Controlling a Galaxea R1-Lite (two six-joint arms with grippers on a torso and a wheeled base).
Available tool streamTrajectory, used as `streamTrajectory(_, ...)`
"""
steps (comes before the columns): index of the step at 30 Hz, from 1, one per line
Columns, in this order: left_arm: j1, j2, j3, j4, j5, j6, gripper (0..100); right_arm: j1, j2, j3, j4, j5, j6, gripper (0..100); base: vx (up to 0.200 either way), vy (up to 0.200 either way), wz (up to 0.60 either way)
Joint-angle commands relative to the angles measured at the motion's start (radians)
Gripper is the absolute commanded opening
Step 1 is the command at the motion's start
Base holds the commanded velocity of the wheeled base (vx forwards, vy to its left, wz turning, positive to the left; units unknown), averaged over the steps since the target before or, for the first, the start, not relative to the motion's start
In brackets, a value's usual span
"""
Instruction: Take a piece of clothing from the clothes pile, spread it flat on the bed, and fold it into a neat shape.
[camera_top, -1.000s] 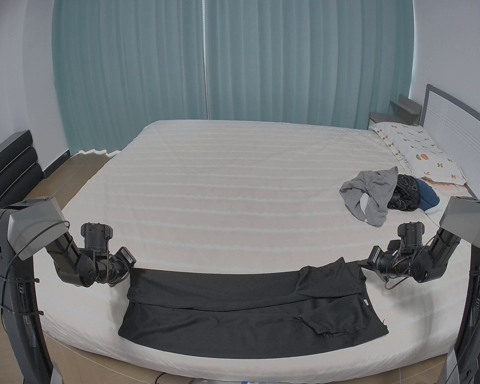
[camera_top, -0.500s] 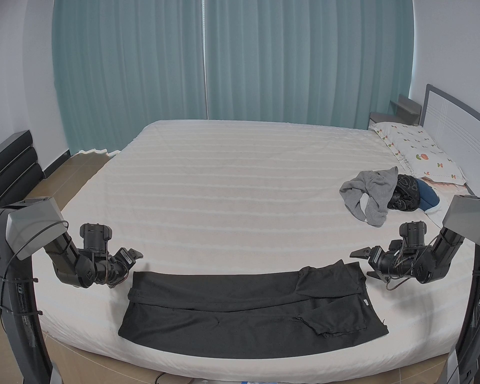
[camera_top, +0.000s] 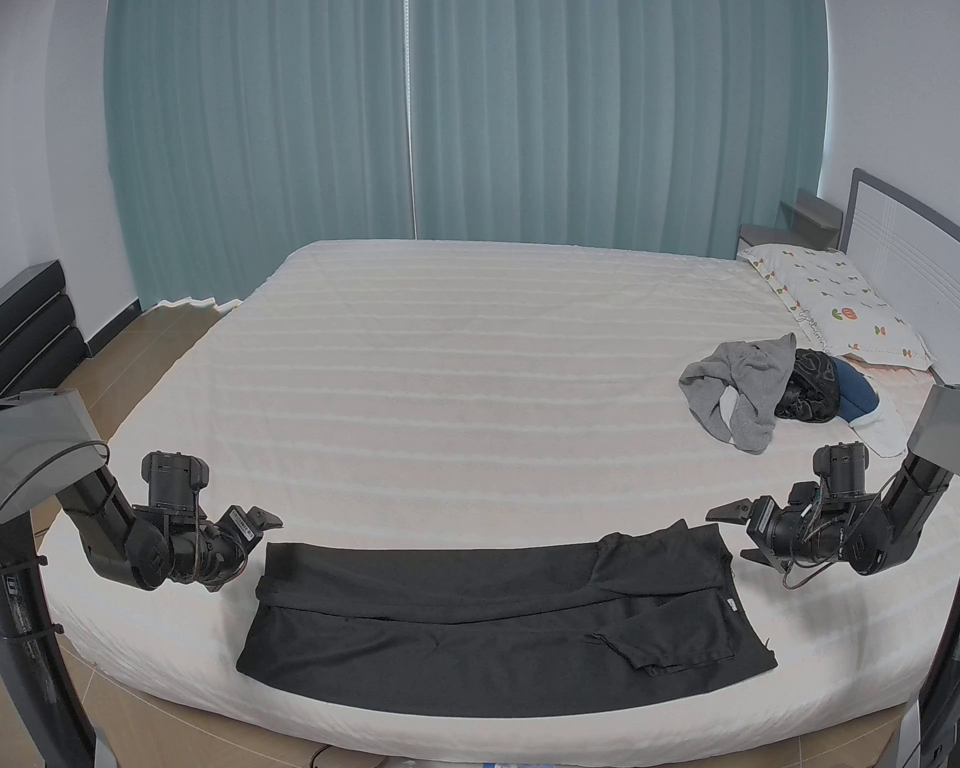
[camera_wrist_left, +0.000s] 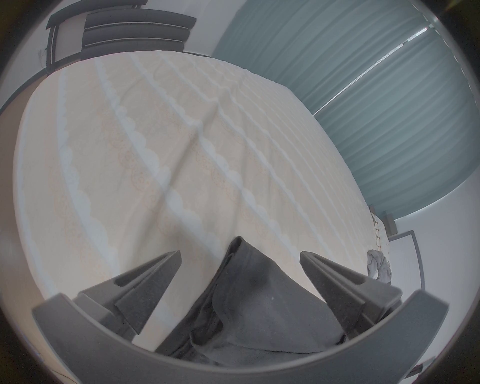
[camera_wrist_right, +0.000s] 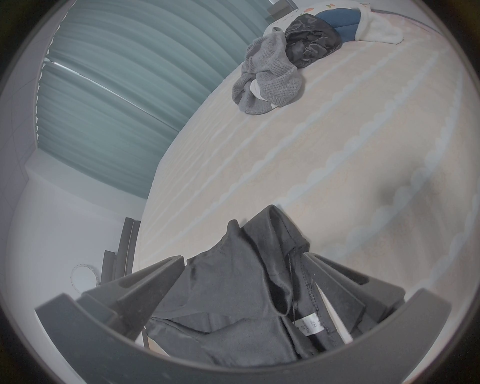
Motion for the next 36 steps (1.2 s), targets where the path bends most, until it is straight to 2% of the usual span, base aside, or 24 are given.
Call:
streamTrajectory(1,-0.001,-0.033,0.026,0.000,-0.003,-0.006,100,0.004,-0.033,0.022,0.000,0.002,-0.002,100,-0.200,0.000,0.00)
streamTrajectory(5,-0.003,-0.036,0.040,-0.003,-0.005,0.000,100,0.006,-0.032,0.024,0.000,0.002,-0.003,100,0.000,0.000,0.00)
streamTrajectory(11,-0.008,-0.042,0.072,-0.004,-0.101,0.025,100,0.012,-0.029,0.028,0.000,0.002,-0.005,100,0.000,0.000,0.00)
streamTrajectory(15,-0.008,-0.042,0.097,-0.006,-0.141,0.079,100,0.013,-0.026,0.030,0.000,0.002,-0.005,100,0.000,0.000,0.00)
streamTrajectory(16,-0.009,-0.040,0.126,-0.012,-0.170,0.131,100,0.017,-0.024,0.030,0.000,0.002,-0.006,100,0.000,0.000,0.00)
streamTrajectory(17,-0.009,-0.040,0.127,-0.015,-0.172,0.135,100,0.017,-0.024,0.030,0.000,0.002,-0.006,100,0.000,0.000,0.00)
streamTrajectory(18,-0.009,-0.040,0.156,-0.044,-0.198,0.186,100,0.027,-0.024,0.030,0.000,0.002,-0.006,100,0.000,0.000,0.00)
streamTrajectory(21,-0.006,-0.033,0.219,-0.132,-0.247,0.255,100,0.029,-0.021,0.030,0.000,0.002,-0.006,100,0.000,0.000,0.00)
streamTrajectory(27,-0.009,0.013,0.252,-0.285,-0.258,0.293,100,0.035,-0.021,0.030,0.000,0.002,-0.005,100,0.000,0.000,0.00)
streamTrajectory(36,-0.017,0.036,0.242,-0.291,-0.258,0.295,100,0.035,-0.021,0.030,0.000,0.002,-0.005,100,0.000,0.000,0.00)
